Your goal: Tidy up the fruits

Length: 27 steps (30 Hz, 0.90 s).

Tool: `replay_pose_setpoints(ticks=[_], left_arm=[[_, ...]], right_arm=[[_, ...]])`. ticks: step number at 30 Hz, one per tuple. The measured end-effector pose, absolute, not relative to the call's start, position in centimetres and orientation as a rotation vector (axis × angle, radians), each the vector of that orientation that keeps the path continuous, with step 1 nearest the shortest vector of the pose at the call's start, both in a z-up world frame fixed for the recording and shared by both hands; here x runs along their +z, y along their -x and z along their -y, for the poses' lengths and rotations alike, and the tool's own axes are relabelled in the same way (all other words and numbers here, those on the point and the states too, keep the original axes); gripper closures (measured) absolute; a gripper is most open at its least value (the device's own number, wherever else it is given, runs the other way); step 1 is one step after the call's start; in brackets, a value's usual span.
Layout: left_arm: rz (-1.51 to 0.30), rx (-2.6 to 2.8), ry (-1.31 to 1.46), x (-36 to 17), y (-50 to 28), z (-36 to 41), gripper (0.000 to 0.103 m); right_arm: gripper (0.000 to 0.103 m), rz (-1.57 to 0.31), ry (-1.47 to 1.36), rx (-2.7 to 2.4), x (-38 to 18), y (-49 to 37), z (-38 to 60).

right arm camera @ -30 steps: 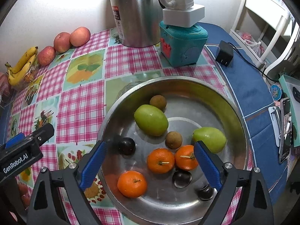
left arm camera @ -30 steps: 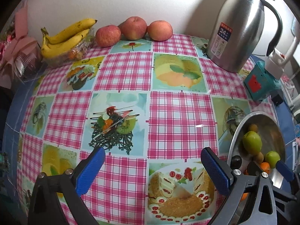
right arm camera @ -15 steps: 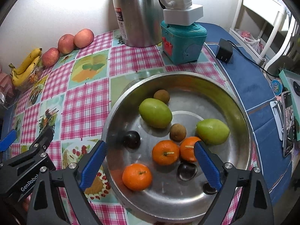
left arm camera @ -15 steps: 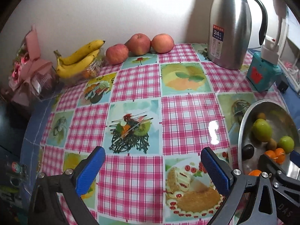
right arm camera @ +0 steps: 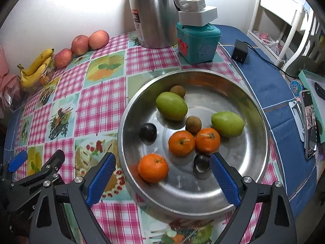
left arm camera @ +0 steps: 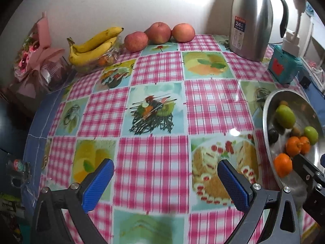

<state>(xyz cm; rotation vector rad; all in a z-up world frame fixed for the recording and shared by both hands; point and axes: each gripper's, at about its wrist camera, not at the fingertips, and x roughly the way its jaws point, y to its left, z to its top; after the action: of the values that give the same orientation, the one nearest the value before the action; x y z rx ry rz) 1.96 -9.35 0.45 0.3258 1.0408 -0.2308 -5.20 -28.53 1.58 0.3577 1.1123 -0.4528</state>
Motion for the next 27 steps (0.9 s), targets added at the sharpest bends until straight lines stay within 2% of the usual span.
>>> replay_pose_setpoints(ticks=[7, 27], left_arm=[[-1.022, -0.244, -0.349, 3.0, 1.5, 7.6, 0.0], [-1.127, -0.214, -0.285, 1.5, 3.9, 3.6, 0.0]], right_arm=[[0.009, -1.111, -0.331, -0.447, 2.5, 8.0, 26.5], [0.009, -1.13, -0.268, -0.468, 2.6, 11.3, 23.9]])
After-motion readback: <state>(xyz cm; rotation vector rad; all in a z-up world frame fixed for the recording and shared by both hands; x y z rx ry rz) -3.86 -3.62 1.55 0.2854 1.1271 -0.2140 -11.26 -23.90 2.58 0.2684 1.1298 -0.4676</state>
